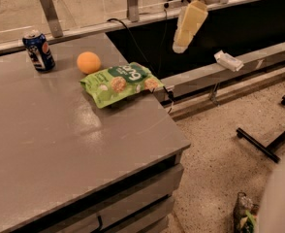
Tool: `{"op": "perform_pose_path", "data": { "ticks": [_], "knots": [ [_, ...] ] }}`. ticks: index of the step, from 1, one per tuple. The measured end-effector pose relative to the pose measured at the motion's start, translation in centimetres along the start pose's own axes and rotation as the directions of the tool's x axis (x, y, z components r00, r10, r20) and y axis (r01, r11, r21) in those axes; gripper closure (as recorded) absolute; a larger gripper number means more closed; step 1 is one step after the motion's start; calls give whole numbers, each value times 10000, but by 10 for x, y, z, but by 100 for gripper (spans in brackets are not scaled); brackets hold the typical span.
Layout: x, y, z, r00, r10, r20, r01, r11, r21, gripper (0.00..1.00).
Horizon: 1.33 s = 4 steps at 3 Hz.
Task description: Pick orange
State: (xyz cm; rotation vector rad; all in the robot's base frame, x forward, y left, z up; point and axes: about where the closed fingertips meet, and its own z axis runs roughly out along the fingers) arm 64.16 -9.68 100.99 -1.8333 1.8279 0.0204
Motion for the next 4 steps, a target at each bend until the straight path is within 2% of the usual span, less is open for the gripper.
{"op": "perform_pose_path", "data": {
  "ticks": [1,2,3,4],
  "knots": [
    [-52,-39,30,9917,711,1074,-727,9973,106,0],
    [-116,-61,52,9629,2035,1772,-2056,9786,-66,0],
    [-116,-61,52,9629,2035,1772,-2056,9786,-67,0],
    [-126,-60,75,9477,2177,2335,-2084,9760,-641,0]
  ]
}}
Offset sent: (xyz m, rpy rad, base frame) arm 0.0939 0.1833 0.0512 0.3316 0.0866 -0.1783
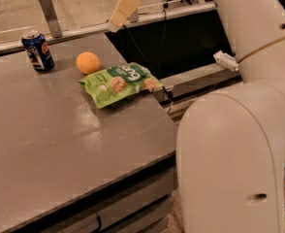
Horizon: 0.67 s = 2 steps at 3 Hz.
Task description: Pick orange
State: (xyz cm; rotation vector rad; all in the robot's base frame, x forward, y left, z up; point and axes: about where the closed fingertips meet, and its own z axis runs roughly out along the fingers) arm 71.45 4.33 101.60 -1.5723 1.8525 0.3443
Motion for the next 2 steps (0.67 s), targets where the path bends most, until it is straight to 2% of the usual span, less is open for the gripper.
{"op": "perform_pose_path", "data": {
  "ticks": [1,2],
  "knots": [
    [-7,1,41,9927,588,1051,-500,9952,-840,0],
    [-14,12,78,9850,956,1438,-716,9839,-1635,0]
  ]
}}
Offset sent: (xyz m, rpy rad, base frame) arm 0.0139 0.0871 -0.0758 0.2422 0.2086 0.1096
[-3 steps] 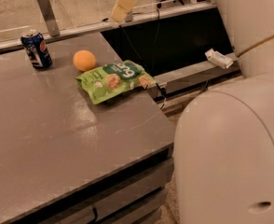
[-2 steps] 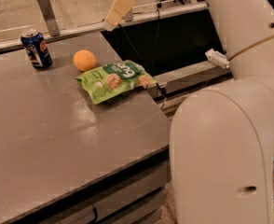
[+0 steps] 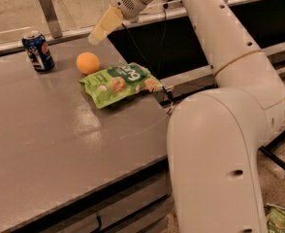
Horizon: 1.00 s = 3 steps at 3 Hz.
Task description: Pick orange
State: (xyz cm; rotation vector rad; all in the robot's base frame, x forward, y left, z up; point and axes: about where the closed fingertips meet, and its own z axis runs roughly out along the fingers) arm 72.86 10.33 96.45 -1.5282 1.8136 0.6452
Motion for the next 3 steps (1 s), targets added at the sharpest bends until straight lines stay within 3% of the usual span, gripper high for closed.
{"op": "perform_pose_path", "data": {
  "ticks": [1,3],
  "knots": [
    [-1,10,26,9998,-3,-207,-2,9997,-234,0],
    [21,29,75,9965,-282,-792,264,9994,-242,0]
  ]
}}
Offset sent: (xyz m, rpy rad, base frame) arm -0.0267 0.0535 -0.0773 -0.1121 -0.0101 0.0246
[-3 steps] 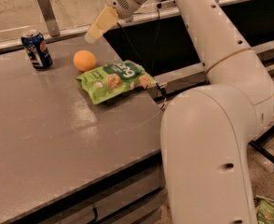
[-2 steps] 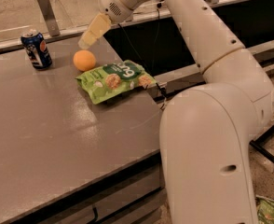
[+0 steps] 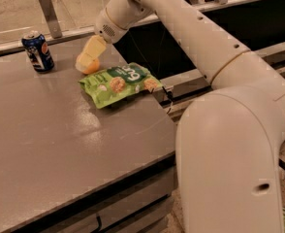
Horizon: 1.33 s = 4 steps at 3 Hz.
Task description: Pick orange
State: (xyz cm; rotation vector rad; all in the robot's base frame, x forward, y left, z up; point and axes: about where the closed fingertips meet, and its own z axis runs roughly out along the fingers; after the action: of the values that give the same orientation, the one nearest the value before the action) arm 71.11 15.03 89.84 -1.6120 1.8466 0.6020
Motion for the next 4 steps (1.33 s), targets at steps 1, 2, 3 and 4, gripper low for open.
{"op": "perform_pose_path", "data": {
  "ticks": [1,2,3,4],
  "knots": [
    [13,8,18,9997,83,-209,-83,10000,28,0],
    [23,11,31,9990,346,-283,-342,9993,145,18],
    [24,13,41,9975,495,-508,-480,9984,312,41],
    [23,13,44,9966,666,-479,-650,9973,335,64]
  ]
}}
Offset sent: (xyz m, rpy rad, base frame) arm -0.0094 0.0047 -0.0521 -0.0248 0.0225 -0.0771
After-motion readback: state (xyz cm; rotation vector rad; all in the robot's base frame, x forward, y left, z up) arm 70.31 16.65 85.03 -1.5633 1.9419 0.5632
